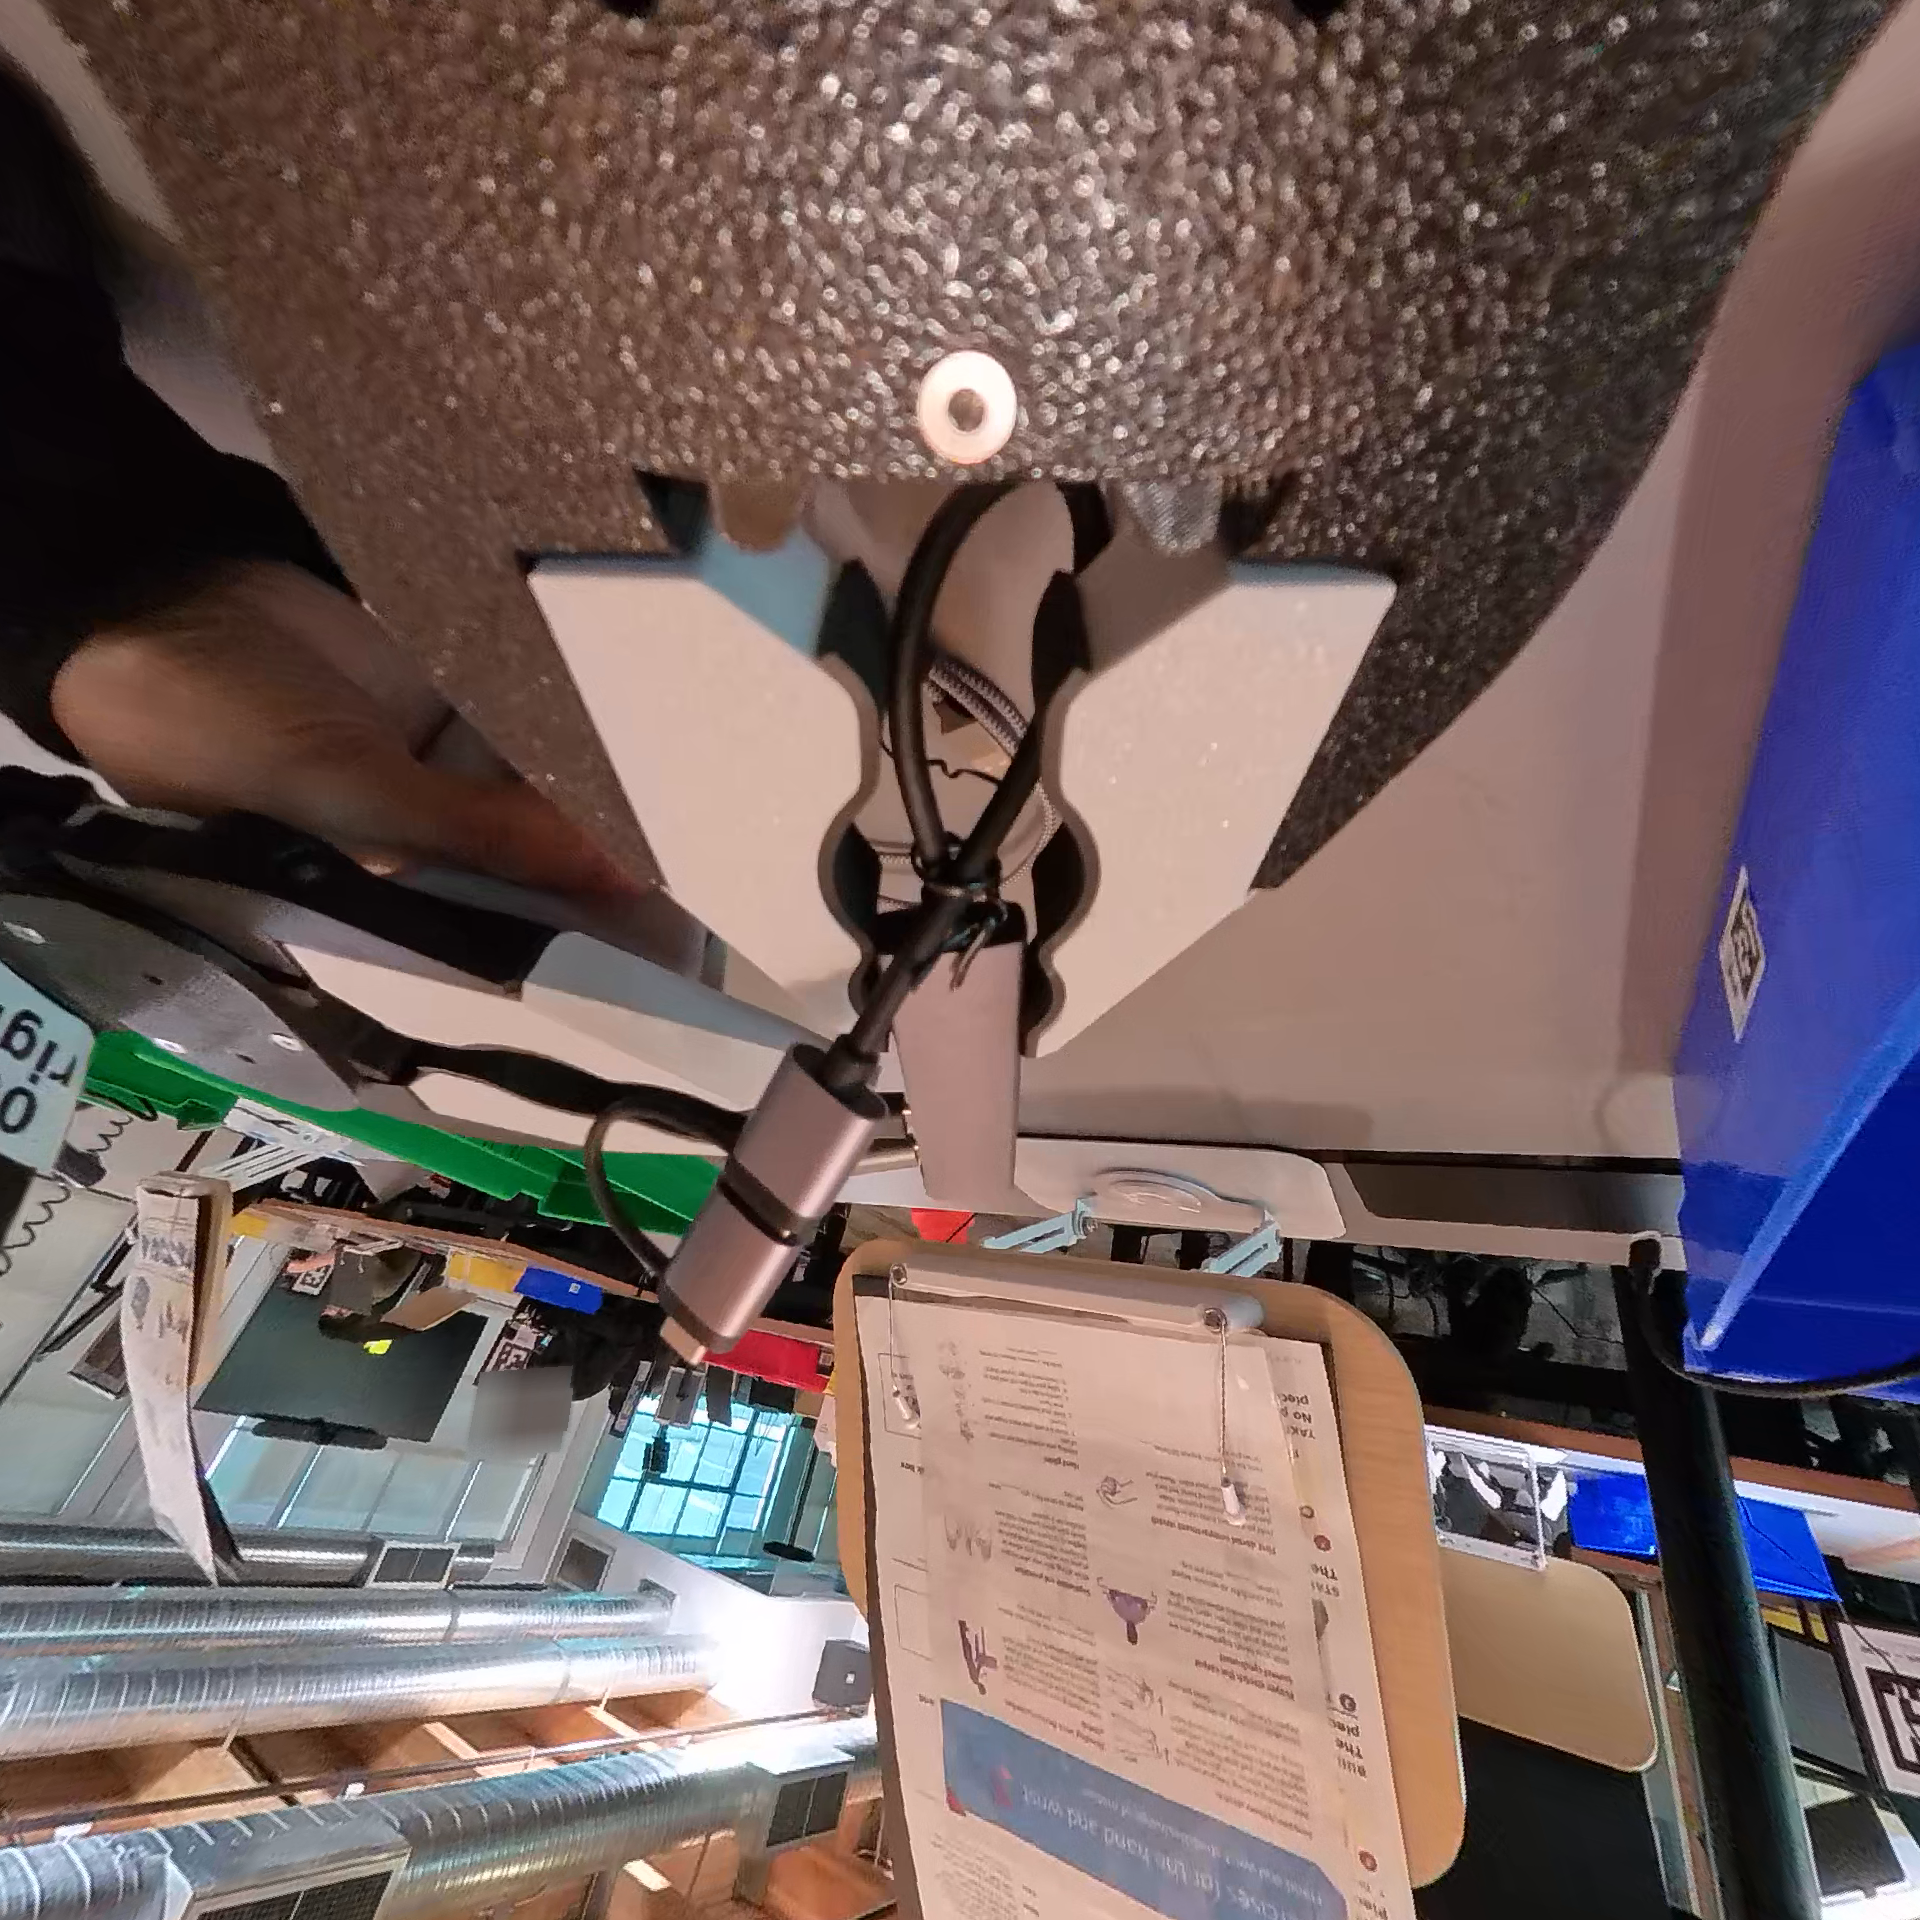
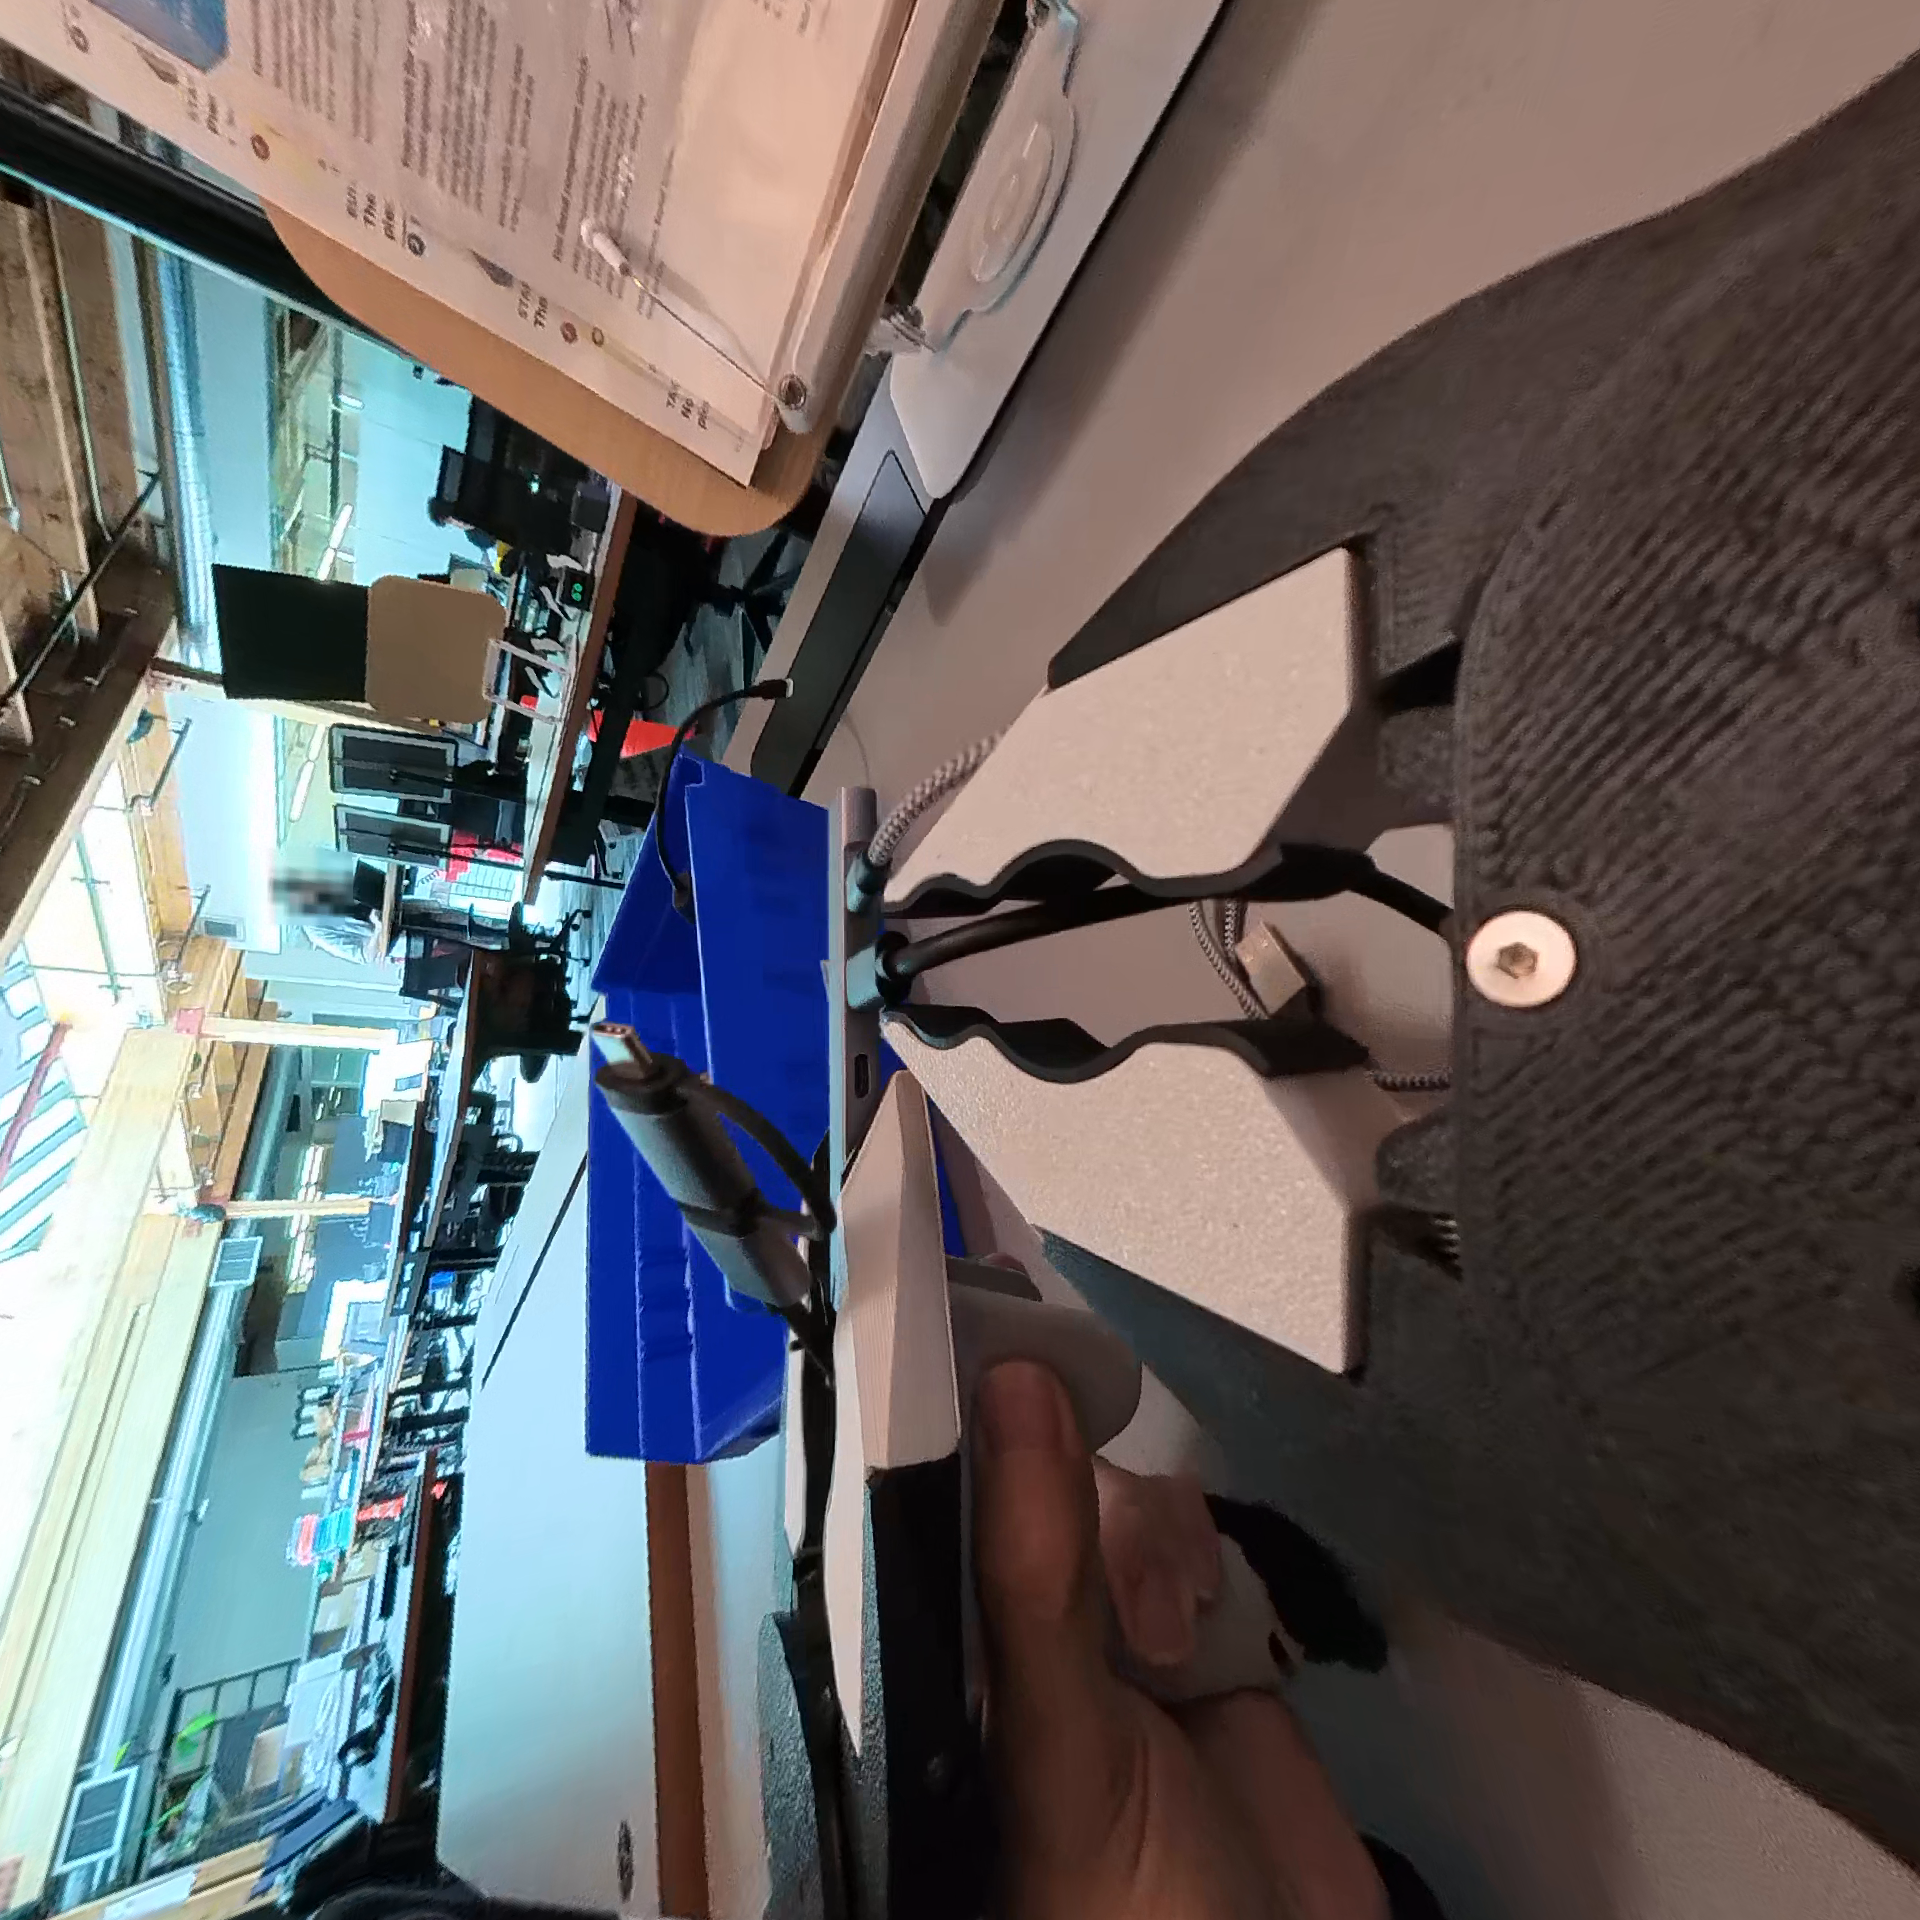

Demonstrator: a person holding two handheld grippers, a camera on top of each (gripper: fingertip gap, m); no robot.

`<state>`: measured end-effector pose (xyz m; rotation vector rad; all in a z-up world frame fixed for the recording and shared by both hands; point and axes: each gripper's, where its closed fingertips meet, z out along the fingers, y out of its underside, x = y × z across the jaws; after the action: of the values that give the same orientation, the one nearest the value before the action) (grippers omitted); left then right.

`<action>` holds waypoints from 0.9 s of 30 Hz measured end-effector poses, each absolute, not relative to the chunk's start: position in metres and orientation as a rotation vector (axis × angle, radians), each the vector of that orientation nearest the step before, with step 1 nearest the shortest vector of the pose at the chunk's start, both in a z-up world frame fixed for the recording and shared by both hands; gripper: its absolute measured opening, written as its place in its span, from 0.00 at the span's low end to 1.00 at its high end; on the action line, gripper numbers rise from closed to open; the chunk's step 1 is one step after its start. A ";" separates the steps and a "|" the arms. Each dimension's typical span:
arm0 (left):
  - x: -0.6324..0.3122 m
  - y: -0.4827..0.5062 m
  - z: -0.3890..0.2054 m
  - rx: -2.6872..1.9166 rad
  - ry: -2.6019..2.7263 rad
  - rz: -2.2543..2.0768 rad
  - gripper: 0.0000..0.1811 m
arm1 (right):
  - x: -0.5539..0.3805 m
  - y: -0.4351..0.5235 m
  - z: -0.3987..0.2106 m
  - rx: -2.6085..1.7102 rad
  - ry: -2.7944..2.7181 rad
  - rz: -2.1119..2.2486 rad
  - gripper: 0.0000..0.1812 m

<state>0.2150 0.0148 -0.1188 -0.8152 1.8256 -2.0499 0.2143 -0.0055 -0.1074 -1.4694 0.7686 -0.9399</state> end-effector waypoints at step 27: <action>0.212 0.012 -0.124 -0.787 1.882 -2.082 0.12 | 0.211 -0.004 -0.109 -1.470 0.788 -0.882 0.07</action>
<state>0.2120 0.0120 -0.1239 -0.7866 1.8817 -2.0825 0.2114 -0.0045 -0.1091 -1.4700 0.7878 -0.8821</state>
